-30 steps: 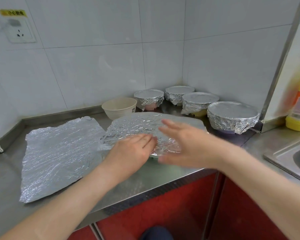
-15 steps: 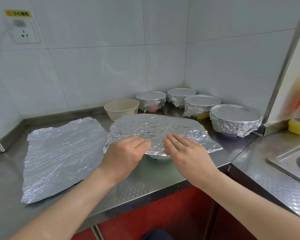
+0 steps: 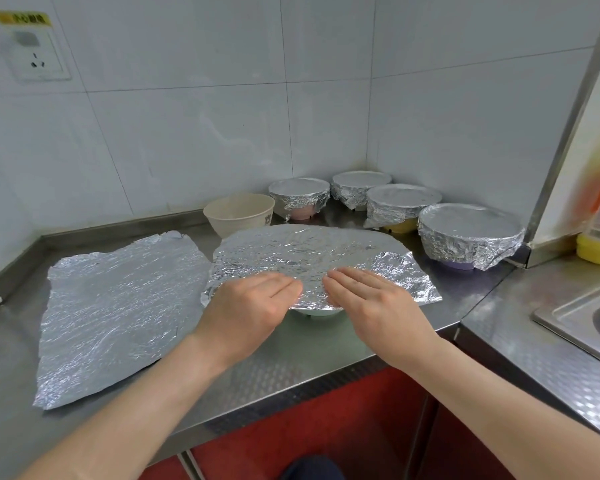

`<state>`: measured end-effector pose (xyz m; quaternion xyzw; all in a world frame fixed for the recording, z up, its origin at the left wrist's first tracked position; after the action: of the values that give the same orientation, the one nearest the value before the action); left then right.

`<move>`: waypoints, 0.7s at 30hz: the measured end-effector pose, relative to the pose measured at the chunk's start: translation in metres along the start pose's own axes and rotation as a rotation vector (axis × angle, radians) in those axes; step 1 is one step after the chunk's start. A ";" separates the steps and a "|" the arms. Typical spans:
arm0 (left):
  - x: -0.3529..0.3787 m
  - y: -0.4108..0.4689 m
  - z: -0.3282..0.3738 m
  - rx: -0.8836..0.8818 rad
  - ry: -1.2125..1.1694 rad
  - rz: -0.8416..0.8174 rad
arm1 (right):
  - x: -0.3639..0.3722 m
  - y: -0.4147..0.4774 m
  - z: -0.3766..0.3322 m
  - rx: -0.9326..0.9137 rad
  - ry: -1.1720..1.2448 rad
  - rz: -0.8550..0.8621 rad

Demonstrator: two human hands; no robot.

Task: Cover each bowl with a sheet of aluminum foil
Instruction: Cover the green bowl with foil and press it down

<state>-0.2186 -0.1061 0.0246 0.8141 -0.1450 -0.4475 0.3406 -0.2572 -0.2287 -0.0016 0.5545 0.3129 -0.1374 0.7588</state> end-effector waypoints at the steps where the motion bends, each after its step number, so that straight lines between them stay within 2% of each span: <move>1: 0.000 0.000 0.001 0.007 -0.002 0.003 | 0.001 -0.001 0.002 -0.004 0.003 0.002; 15: -0.003 -0.003 0.003 0.014 -0.061 0.106 | -0.022 0.000 -0.005 0.017 -0.103 0.183; 19: 0.000 -0.003 -0.002 -0.028 -0.090 0.068 | -0.020 0.001 -0.004 0.022 -0.082 0.169; 21: 0.004 -0.005 -0.007 -0.109 -0.197 -0.025 | -0.020 0.001 -0.003 0.027 -0.083 0.156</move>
<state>-0.2106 -0.1020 0.0215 0.7481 -0.1431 -0.5368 0.3629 -0.2723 -0.2285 0.0111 0.5811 0.2350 -0.1051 0.7721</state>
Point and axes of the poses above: each hand's wrist, its own y-axis towards the middle knuckle, its own x-axis out of the palm, z = x × y, the point moved 8 cm from there along y, towards the middle knuckle, and after that the axes turned 3 degrees about y, right-handed, at the moved point
